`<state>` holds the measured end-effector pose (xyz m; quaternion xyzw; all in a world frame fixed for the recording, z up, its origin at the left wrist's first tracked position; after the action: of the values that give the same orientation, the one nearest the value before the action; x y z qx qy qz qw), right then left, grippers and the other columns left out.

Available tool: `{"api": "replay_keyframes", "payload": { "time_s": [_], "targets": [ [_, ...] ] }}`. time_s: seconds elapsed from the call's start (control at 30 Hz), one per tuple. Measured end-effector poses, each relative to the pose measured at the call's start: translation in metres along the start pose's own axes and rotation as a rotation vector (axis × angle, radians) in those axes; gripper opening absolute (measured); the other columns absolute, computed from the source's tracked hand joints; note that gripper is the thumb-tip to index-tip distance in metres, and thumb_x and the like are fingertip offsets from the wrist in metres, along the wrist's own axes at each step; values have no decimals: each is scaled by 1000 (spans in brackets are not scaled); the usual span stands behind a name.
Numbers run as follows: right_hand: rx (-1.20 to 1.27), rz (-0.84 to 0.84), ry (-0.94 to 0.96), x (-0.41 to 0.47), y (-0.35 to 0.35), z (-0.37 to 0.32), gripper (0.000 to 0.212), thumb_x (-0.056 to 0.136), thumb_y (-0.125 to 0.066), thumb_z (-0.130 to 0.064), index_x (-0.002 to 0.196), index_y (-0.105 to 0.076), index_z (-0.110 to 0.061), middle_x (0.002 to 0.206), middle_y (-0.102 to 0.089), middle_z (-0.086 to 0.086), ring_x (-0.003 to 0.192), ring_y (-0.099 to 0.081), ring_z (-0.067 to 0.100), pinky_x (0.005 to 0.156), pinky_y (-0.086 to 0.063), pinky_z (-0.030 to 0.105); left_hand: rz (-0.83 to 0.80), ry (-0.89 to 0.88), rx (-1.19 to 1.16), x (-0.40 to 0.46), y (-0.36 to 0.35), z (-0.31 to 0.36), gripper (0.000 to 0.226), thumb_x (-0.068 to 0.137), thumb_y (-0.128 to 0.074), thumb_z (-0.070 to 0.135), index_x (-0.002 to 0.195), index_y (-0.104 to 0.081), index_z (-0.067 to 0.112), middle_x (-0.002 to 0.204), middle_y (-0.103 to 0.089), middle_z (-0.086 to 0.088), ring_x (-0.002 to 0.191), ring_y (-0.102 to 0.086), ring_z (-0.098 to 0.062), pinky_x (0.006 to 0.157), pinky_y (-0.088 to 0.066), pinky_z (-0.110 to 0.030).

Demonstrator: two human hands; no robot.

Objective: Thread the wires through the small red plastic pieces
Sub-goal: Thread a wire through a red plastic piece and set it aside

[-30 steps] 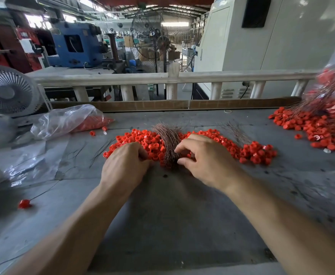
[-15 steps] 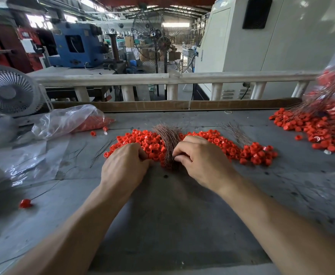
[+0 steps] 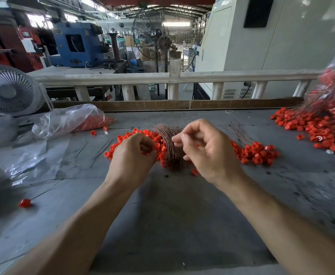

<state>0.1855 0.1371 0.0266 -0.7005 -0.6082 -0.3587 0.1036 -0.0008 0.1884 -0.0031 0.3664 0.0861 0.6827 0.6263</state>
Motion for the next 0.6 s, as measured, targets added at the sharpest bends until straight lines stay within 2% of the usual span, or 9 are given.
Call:
{"api": "replay_keyframes", "payload": {
  "time_s": [0.07,0.13,0.27,0.37,0.43,0.6],
  "targets": [
    [185,74,-61,1,6,2,3,98,-57,-20,95,-58,-20,86,-77,1,82,-76,17,56,-58,26,-17,29,-174,-1,-3,2,18,84,-78,9,88,-71,26,77,-73,6,68,-69,-9,63,-55,-25],
    [261,142,-87,1,15,4,4,100,-55,-21,97,-57,-19,82,-75,6,76,-76,22,51,-57,29,-50,54,-385,-3,-7,5,19,86,-77,3,92,-72,21,78,-75,1,66,-68,-9,59,-52,-22],
    [290,209,-162,0,25,11,6,102,-55,-15,101,-62,-14,72,-67,4,62,-68,19,46,-54,30,-148,75,-684,-7,-14,13,21,89,-71,-4,104,-71,11,87,-73,-10,74,-67,-20,64,-55,-29],
    [258,208,-220,0,27,17,14,103,-56,-12,100,-70,-15,67,-62,-1,59,-61,14,48,-52,28,-198,90,-803,-9,-17,18,22,89,-70,-4,106,-73,9,88,-71,-9,78,-66,-19,70,-57,-32],
    [232,183,-229,1,28,17,18,102,-57,-11,100,-75,-16,68,-62,-1,60,-60,14,50,-52,27,-226,108,-862,-11,-19,21,22,84,-72,4,105,-75,11,91,-71,-10,81,-65,-21,77,-58,-36],
    [282,134,-206,4,25,9,18,101,-61,-10,105,-76,-17,75,-67,-2,65,-61,13,55,-56,26,-273,120,-929,-13,-21,26,26,77,-74,17,102,-80,17,98,-69,-15,87,-63,-25,87,-56,-42]
  ]
}}
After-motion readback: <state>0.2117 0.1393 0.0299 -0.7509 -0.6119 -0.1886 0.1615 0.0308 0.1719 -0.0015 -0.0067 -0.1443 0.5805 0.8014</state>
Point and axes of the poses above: each hand's wrist, its own x-axis towards the middle knuckle, its own y-axis out of the back of the hand, z = x × y, the point moved 8 cm from there along x, towards the middle knuckle
